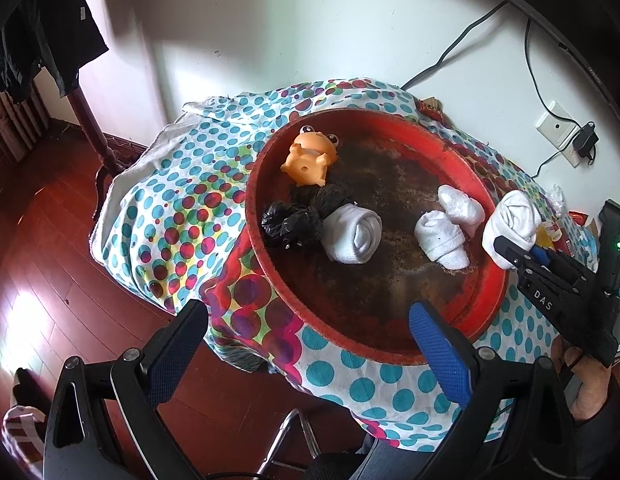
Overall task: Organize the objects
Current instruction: 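Lower the white sock into the red tray and open the right gripper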
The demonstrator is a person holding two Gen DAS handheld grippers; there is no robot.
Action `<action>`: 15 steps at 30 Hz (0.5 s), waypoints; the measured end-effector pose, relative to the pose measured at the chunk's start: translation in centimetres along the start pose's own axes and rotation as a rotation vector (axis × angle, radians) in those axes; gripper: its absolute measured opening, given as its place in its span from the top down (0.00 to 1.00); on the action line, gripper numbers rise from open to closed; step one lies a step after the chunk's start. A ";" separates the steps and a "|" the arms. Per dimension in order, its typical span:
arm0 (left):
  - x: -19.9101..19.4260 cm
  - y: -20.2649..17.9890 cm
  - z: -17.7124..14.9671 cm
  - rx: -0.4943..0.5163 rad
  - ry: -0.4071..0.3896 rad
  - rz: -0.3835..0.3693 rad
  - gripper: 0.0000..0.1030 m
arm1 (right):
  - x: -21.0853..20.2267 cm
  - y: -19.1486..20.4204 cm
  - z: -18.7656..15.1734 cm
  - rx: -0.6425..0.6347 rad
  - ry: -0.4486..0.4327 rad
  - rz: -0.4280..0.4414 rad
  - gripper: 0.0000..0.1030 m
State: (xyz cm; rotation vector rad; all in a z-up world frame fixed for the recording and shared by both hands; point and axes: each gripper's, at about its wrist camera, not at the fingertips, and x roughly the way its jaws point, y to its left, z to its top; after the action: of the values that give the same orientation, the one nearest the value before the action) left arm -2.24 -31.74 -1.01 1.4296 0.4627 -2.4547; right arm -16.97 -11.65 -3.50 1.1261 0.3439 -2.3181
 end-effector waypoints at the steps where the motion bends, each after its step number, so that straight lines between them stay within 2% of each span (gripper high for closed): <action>1: 0.1 0.0 0.0 0.001 0.000 -0.001 0.02 | 0.2 0.1 0.2 0.000 0.002 0.002 0.71; 15: 1.0 1.2 0.3 -0.021 0.027 0.012 0.02 | 2.8 2.2 3.5 -0.023 0.016 0.016 0.71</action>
State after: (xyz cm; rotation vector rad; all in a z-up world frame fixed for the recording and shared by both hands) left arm -2.50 -32.96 -1.93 1.4540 0.4821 -2.4169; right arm -19.41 -15.96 -3.55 1.1328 0.3657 -2.2863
